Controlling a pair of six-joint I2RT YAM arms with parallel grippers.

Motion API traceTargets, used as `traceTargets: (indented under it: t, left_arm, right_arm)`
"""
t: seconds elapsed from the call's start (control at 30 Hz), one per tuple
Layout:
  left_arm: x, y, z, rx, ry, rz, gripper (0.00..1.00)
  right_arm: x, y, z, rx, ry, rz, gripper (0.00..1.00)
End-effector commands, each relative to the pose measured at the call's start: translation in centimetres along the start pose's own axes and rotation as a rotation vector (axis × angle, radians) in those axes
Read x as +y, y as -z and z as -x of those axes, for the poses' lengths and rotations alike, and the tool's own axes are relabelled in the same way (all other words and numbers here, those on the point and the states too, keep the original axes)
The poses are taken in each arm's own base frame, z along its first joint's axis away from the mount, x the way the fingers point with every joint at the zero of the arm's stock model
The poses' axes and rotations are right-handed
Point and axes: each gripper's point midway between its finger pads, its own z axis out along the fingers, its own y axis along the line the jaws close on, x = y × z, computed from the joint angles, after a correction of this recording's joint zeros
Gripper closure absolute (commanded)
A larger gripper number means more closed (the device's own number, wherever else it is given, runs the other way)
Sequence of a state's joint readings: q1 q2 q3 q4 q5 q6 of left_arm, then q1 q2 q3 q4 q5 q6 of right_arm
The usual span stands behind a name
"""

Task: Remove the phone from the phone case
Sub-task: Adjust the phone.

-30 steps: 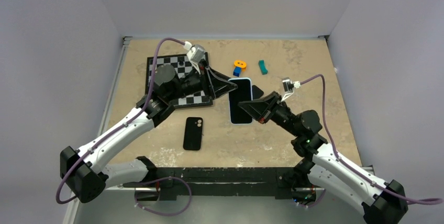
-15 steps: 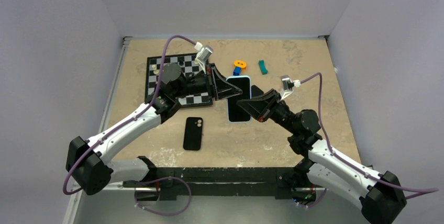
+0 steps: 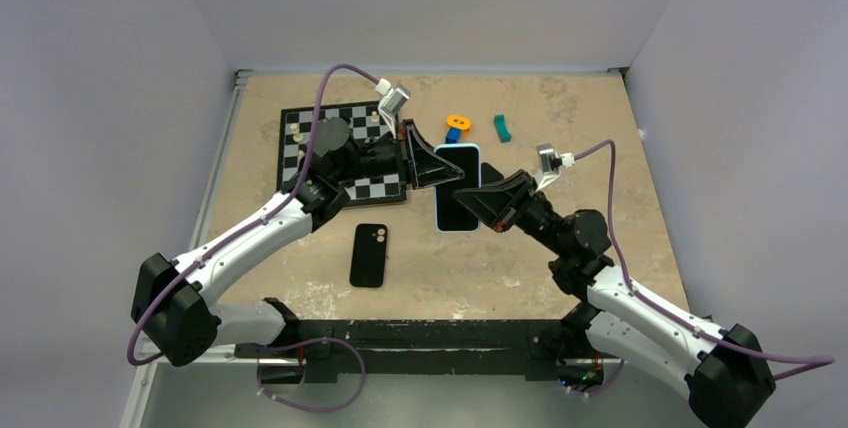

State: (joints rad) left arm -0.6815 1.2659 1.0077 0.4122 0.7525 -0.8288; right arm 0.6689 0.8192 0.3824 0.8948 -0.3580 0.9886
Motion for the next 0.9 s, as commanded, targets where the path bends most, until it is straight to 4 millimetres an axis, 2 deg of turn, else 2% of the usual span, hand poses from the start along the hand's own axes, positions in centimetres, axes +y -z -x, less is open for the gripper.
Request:
traceTargets:
  t: [0.0,0.03,0.1,0.17,0.27,0.4,0.53,0.73,0.87]
  left_arm:
    - [-1.0,-0.7,-0.2,0.027,-0.038,-0.039,1.0]
    - [-0.9,-0.6,-0.1,0.023,-0.045,-0.026,1.0]
    - [-0.5,-0.3,0.1,0.014,-0.065,0.015,1.0]
    - [0.0,0.2,0.4,0.005,-0.076,0.066,1.0]
    - [0.9,0.9,1.1,-0.002,-0.047,0.119,1.0]
    - [1.7,1.6,2.6,-0.03,0.029,0.096,1.0]
    - [2.3,1.9,3.1,-0.017,0.065,0.089,1.0]
    - [1.5,1.5,2.9,0.027,0.081,0.016,1.0]
    - [0.9,1.2,2.9,0.043,0.09,-0.041,1.0]
  right_arm:
    - [0.8,-0.6,0.4,0.005,0.008,0.013,0.98]
    - [0.3,-0.6,0.1,0.028,0.011,-0.019,0.89]
    - [-0.7,-0.4,-0.6,0.085,0.028,-0.093,0.61]
    - [-2.0,0.3,-1.6,0.155,0.037,-0.18,0.45]
    - [-3.1,1.6,-2.6,0.247,0.074,-0.266,0.41]
    - [-2.5,3.2,-3.2,0.307,0.113,-0.257,0.34]
    - [-2.8,4.4,-3.8,0.359,0.089,-0.237,0.33]
    - [-0.7,3.7,-4.1,0.361,0.077,-0.078,0.41]
    - [-0.9,3.7,-4.7,0.387,0.054,-0.063,0.52]
